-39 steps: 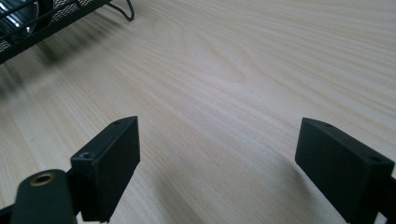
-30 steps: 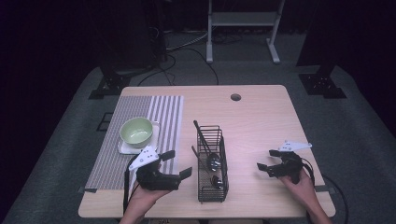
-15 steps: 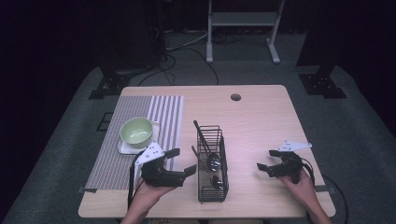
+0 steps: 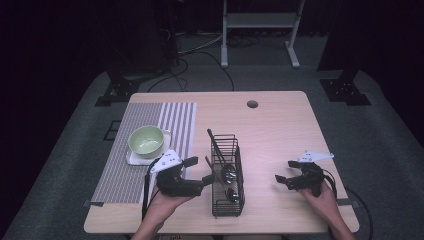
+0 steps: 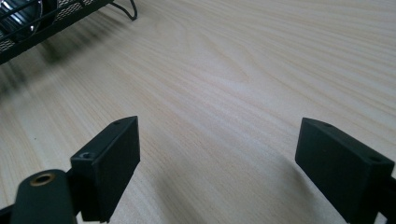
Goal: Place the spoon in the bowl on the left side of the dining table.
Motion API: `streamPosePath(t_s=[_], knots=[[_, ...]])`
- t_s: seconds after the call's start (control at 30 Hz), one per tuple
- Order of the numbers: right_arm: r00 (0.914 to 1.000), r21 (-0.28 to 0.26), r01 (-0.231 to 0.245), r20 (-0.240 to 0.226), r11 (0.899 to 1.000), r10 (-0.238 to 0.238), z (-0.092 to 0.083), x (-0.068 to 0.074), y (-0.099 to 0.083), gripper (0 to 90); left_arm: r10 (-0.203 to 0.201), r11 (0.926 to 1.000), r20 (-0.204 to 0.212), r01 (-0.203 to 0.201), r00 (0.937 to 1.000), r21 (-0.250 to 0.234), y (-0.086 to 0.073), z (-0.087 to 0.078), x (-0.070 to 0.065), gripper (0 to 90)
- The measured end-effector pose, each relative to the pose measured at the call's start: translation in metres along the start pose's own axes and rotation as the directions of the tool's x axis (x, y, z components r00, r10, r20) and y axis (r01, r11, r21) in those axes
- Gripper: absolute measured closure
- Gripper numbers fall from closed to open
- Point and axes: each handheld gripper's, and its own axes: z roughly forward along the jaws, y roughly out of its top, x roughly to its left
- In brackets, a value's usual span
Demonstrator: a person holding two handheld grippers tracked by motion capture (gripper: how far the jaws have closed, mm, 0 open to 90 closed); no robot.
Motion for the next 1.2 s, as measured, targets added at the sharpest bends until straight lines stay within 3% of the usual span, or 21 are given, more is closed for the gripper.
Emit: streamPosePath(t_s=[0.27,0.93,1.2], knots=[[1.0000,0.000,0.001,-0.001,1.000,-0.001,0.000,0.000,0.000,13.0,0.011,0.9999,0.005,-0.011,0.9999,0.000,0.002,0.003,0.001,23.5],[1.0000,-0.001,0.002,0.001,1.000,-0.002,-0.001,-0.001,-0.001,13.0,-0.029,0.9995,-0.008,0.029,0.9996,-0.010,0.006,0.008,0.009,53.0],[1.0000,-0.002,0.001,0.005,1.000,-0.001,-0.002,-0.002,-0.001,12.9,-0.020,0.9997,-0.012,0.020,0.9997,-0.013,0.005,0.011,0.009,71.0]])
